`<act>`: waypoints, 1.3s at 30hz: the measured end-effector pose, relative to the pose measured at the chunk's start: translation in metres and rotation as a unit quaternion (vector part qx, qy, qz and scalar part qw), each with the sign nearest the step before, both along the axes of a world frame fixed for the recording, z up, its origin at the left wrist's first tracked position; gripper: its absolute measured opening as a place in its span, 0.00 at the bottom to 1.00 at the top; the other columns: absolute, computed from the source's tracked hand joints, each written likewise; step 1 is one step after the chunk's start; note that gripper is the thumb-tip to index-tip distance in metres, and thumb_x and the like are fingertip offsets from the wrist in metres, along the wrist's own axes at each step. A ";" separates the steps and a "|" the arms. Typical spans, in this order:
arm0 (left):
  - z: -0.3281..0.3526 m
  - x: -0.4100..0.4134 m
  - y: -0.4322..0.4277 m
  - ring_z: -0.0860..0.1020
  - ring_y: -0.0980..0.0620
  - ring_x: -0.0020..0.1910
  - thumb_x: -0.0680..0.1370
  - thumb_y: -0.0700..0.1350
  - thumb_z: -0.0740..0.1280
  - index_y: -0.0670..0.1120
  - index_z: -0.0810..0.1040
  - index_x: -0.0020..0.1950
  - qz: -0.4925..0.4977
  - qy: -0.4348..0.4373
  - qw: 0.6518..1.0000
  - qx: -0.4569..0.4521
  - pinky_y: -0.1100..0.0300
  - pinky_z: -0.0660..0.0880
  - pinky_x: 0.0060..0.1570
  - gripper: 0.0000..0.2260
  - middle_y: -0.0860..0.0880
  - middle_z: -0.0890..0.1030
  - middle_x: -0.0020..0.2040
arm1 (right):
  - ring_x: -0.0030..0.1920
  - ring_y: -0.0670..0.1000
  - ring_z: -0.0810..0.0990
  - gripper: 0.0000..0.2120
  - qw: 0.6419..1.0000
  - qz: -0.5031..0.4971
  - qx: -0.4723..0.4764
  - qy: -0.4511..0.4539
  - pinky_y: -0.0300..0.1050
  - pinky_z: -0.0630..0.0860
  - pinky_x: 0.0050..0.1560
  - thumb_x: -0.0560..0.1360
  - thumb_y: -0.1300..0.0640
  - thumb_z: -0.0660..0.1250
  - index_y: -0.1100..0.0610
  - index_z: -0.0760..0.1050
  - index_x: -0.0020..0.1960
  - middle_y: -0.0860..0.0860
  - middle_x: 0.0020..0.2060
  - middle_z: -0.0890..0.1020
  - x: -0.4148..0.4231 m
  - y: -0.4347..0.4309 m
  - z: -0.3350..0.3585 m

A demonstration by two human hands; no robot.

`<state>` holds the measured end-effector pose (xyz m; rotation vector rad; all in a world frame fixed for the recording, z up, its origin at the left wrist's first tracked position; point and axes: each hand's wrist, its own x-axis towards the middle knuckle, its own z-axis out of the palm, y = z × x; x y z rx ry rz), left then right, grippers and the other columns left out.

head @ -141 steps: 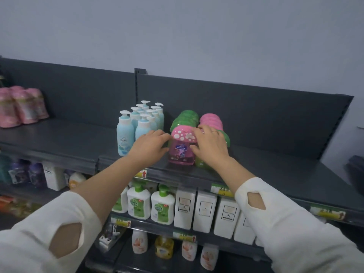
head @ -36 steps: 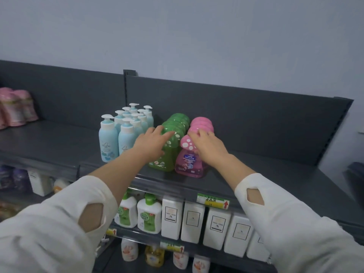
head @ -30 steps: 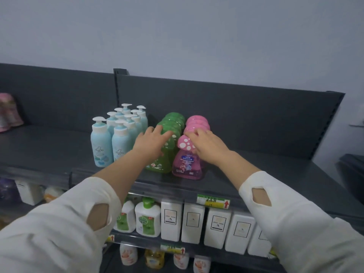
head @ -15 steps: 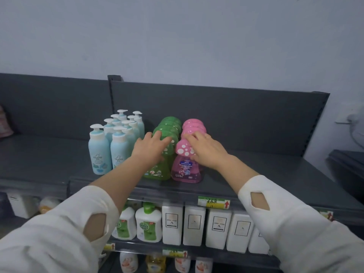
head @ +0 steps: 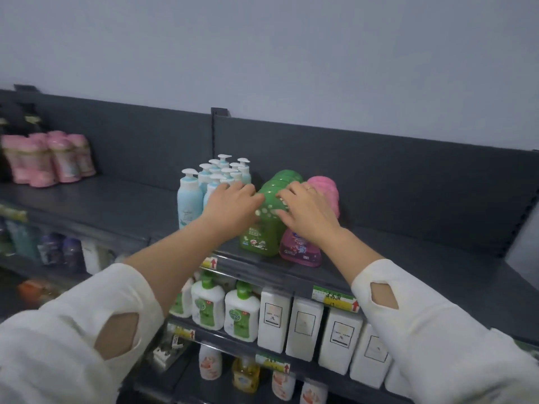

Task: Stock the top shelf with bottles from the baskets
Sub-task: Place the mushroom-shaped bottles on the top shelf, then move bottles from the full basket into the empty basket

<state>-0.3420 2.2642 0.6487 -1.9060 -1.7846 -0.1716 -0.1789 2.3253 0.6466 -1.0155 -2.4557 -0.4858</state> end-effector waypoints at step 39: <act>-0.399 -0.330 -0.561 0.71 0.43 0.63 0.78 0.50 0.62 0.52 0.69 0.66 0.590 -0.494 0.596 -0.229 0.53 0.69 0.57 0.17 0.45 0.72 0.62 | 0.61 0.60 0.73 0.23 0.667 0.510 -0.229 -0.493 0.50 0.72 0.57 0.77 0.54 0.63 0.55 0.66 0.70 0.58 0.62 0.72 -0.534 -0.408 -0.409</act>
